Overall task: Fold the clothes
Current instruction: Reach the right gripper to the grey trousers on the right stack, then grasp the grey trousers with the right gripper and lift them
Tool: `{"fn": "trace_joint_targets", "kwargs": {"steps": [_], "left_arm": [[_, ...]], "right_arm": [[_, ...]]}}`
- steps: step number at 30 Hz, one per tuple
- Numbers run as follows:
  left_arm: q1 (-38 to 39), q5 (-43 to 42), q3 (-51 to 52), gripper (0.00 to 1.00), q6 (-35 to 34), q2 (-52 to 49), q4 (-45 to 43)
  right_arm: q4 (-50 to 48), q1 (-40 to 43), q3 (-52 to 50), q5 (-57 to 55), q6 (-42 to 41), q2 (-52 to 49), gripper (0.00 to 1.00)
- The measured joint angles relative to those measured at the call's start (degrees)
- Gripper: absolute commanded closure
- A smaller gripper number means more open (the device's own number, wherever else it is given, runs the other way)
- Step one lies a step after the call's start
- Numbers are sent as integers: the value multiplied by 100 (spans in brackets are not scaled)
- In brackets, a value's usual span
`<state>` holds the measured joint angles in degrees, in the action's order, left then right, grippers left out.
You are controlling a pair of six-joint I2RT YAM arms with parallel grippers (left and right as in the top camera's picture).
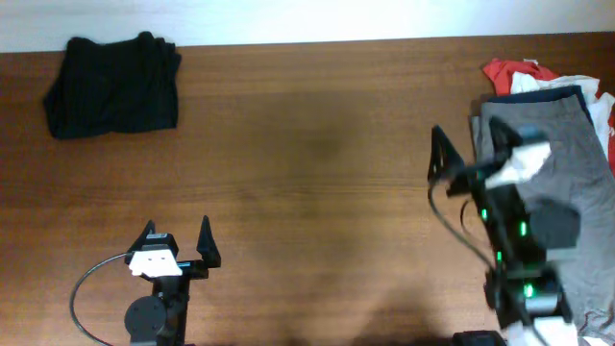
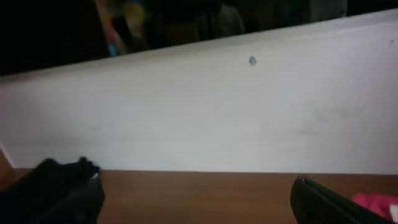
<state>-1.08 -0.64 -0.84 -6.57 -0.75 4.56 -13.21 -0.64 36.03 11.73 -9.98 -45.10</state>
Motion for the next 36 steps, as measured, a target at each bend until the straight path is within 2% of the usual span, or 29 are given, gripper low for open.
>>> {"fn": "trace_joint_targets", "kwargs": {"steps": [3, 8, 11, 15, 17, 19, 21, 27, 31, 34, 36], "left_arm": [[0, 2, 0, 1, 0, 4, 2], [0, 0, 0, 1, 0, 11, 0], [0, 0, 0, 1, 0, 7, 0], [0, 0, 0, 1, 0, 7, 0], [0, 0, 0, 1, 0, 7, 0], [0, 0, 0, 1, 0, 7, 0], [0, 0, 0, 1, 0, 7, 0], [0, 0, 0, 1, 0, 7, 0], [0, 0, 0, 1, 0, 7, 0], [0, 0, 0, 1, 2, 7, 0], [0, 0, 0, 1, 0, 7, 0]], "right_arm": [[1259, 0, 1923, -184, 654, -1838, 1], [5117, 85, 5149, -1436, 1650, -4378, 1], [6599, 369, 6376, -1641, 1810, -5698, 1], [6548, 415, 6417, -1707, 1829, -6100, 1], [6395, 426, 6446, -2098, 1858, -6168, 1], [6373, 450, 6513, -2616, 1878, -6752, 1], [6347, 463, 6511, -2833, 1880, -7259, 1], [6229, 660, 6511, -3593, 2013, -7928, 0], [6196, 774, 6511, -3639, 2065, -8133, 9], [6236, 774, 6511, -3652, 2072, -8441, 11], [6242, 774, 6511, -3654, 2070, -8483, 20]]}}
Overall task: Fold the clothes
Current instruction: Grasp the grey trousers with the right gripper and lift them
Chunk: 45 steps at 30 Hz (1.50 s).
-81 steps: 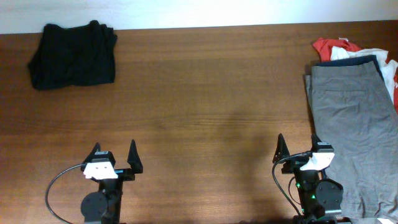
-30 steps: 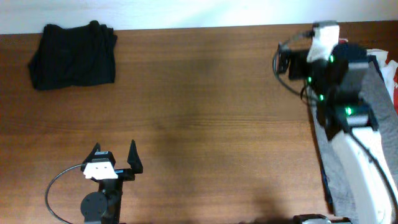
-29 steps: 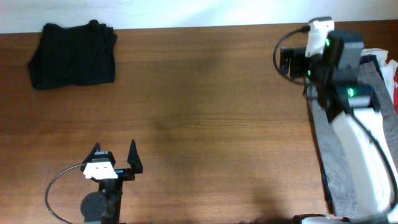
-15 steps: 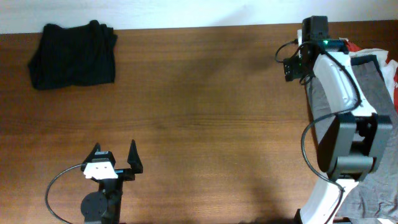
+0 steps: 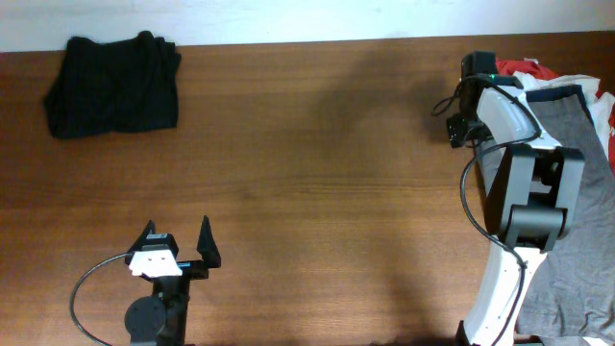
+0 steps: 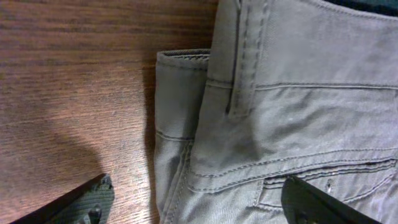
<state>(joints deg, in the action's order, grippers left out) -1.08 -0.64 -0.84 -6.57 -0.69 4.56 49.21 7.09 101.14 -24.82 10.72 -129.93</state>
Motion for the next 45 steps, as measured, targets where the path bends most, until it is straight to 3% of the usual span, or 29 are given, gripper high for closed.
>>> {"fn": "trace_joint_targets", "kwargs": {"steps": [2, 11, 13, 18, 24, 31, 40, 43, 45], "left_arm": [[0, 0, 0, 1, 0, 0, 0], [0, 0, 0, 1, 0, 0, 0], [0, 0, 0, 1, 0, 0, 0], [0, 0, 0, 1, 0, 0, 0], [0, 0, 0, 1, 0, 0, 0], [0, 0, 0, 1, 0, 0, 0], [0, 0, 0, 1, 0, 0, 0], [0, 0, 0, 1, 0, 0, 0], [0, 0, 0, 1, 0, 0, 0]], "right_arm": [[-46, 0, 0, -46, 9, 0, 27], [-31, 0, 0, -129, 2, -120, 28], [-11, 0, 0, -142, 4, -131, 34], [2, 0, 0, -214, 2, -166, 95], [247, -4, 273, -463, -302, -214, 96], [1029, 155, 1419, -586, -809, -142, 96], [1106, 127, 1458, -452, -903, 1327, 96], [1106, -463, 1458, -225, -905, 1626, 96], [1091, -1464, 1460, 138, -916, 1683, 96]]}}
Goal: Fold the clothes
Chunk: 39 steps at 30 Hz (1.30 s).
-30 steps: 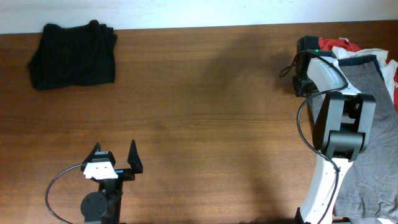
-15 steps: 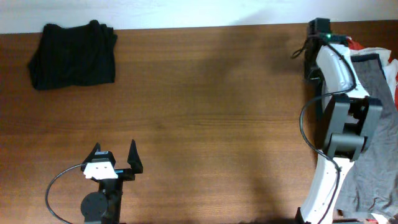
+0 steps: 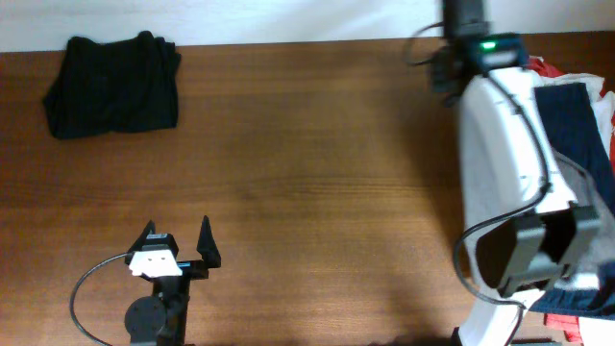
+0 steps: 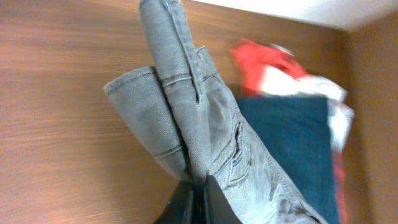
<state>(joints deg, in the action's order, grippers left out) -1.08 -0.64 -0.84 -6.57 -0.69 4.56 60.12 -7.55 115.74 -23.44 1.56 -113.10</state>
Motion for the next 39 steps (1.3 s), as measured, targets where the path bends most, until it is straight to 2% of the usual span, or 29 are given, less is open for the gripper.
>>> {"fn": "trace_joint_targets", "kwargs": {"steps": [3, 8, 9, 10, 11, 14, 16, 21, 23, 26, 28, 29, 33, 36, 39], "left_arm": [[0, 0, 0, 1, 0, 0, 0], [0, 0, 0, 1, 0, 0, 0], [0, 0, 0, 1, 2, 0, 0], [0, 0, 0, 1, 0, 0, 0], [0, 0, 0, 1, 2, 0, 0], [0, 0, 0, 1, 0, 0, 0], [0, 0, 0, 1, 0, 0, 0], [0, -2, 0, 1, 2, 0, -2], [0, 0, 0, 1, 2, -4, 0], [0, 0, 0, 1, 13, -4, -2], [0, 0, 0, 1, 13, -4, -2], [0, 0, 0, 1, 13, -4, 0], [0, 0, 0, 1, 13, 0, 0], [0, 0, 0, 1, 13, 0, 0], [0, 0, 0, 1, 13, 0, 0]], "right_arm": [[-461, -1471, 0, 1259, -149, 0, 96], [-1123, -3320, 9, 3110, -201, -315, 95], [-1176, -3797, 9, 3355, -192, -448, 42], [-1176, -4076, 9, 3453, -114, -472, 4], [-1123, -4232, 11, 3563, -96, -472, 1], [-1001, -3888, 24, 3600, -44, -472, 1], [-916, -3346, 26, 3604, -46, -450, 1], [872, -1193, 105, 3685, -310, 271, 1], [1609, -710, 131, 3711, -334, 343, 1], [1963, -199, 57, 3397, -557, 339, 1], [2004, 179, -229, 2942, -1082, 332, 4], [1989, 404, -468, 2839, -1246, 319, 13], [1314, 678, -2065, 3700, -1445, -2, 25], [586, 678, -2820, 4000, -1722, -37, 25], [195, 678, -3156, 4057, -1818, -48, 25]]}}
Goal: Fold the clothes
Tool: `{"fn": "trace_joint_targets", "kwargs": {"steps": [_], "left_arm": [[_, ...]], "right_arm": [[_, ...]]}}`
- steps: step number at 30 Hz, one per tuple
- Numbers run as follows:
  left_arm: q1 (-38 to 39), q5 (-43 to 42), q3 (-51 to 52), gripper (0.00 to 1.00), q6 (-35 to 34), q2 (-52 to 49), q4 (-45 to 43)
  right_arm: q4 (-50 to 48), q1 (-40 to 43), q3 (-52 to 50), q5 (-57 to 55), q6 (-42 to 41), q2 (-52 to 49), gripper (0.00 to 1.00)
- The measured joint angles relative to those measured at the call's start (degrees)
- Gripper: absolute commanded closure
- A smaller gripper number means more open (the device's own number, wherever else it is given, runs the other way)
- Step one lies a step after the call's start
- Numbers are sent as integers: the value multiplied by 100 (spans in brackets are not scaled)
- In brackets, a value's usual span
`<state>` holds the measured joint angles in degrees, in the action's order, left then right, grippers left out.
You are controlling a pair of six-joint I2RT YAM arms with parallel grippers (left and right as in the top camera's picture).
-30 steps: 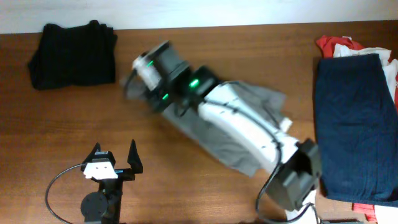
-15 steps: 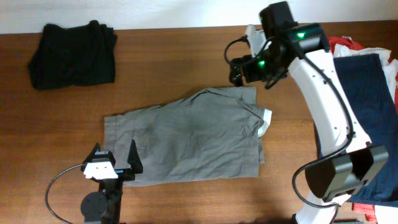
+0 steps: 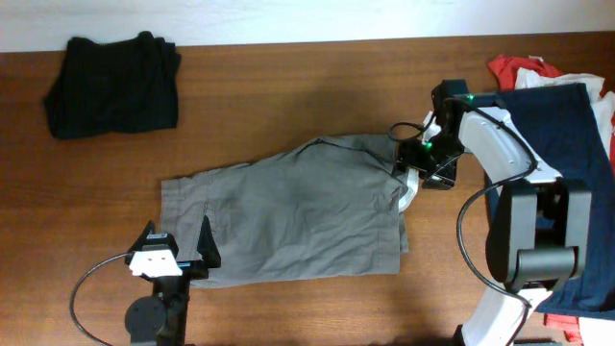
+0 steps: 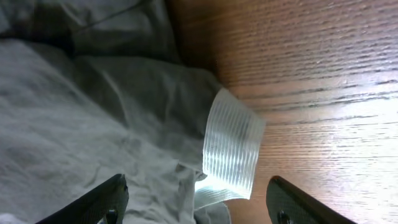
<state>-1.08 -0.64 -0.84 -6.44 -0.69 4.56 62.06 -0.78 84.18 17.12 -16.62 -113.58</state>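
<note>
Grey shorts point(image 3: 288, 211) lie spread, somewhat wrinkled, across the middle of the table. A white pocket lining point(image 4: 230, 146) sticks out at their right edge. My right gripper point(image 3: 425, 159) hovers open over that right edge; in the right wrist view its fingertips point(image 4: 99, 199) straddle the lining and grey cloth point(image 4: 93, 112) with nothing gripped. My left gripper point(image 3: 178, 245) rests open at the near edge, its fingers at the shorts' lower left corner.
A folded black garment point(image 3: 113, 85) lies at the far left corner. At the right edge sits a pile with a navy garment point(image 3: 562, 125), red cloth point(image 3: 507, 67) and white cloth. Bare wooden table point(image 3: 288, 86) runs along the far side.
My right gripper was shut on the grey shorts, held up near the far right edge. Now the shorts lie spread in the middle and the gripper is open over their right edge.
The grey shorts lay on top of the pile at the right, my right gripper open above. Then the gripper was open over their waistband corner. Then it was shut on them, lifted off the navy garment. Now they lie released mid-table. The left arm stayed put.
</note>
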Motion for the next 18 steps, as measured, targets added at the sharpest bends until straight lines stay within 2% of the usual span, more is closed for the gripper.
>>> {"fn": "trace_joint_targets", "kwargs": {"steps": [3, 4, 6, 7, 9, 10, 12, 13, 14, 18], "left_arm": [[0, 0, 0, 1, 0, 0, 2], [0, 0, 0, 1, 0, 0, 2], [0, 2, 0, 1, 0, 0, 2], [0, 2, 0, 1, 0, 0, 2], [0, 2, 0, 1, 0, 0, 2], [0, 2, 0, 1, 0, 0, 2], [0, 2, 0, 1, 0, 0, 2], [0, 2, 0, 1, 0, 0, 2], [0, 2, 0, 1, 0, 0, 2], [0, 2, 0, 1, 0, 0, 2]], "right_arm": [[-332, 0, -20, 17, -35, 0, 50], [-470, 0, -20, 24, -46, 0, 51], [-525, 0, -20, 37, -79, 0, 30], [-533, 0, -20, 42, -87, 0, 27], [-542, 0, -20, 37, -101, 0, 27], [-588, 0, -20, 39, -94, -2, 35], [-675, 0, -20, 39, -138, -44, 62], [-695, 0, -20, 57, -151, -79, 93], [-730, 0, -20, 83, -146, -160, 96], [-638, 0, 138, 122, -256, -201, 96]]}}
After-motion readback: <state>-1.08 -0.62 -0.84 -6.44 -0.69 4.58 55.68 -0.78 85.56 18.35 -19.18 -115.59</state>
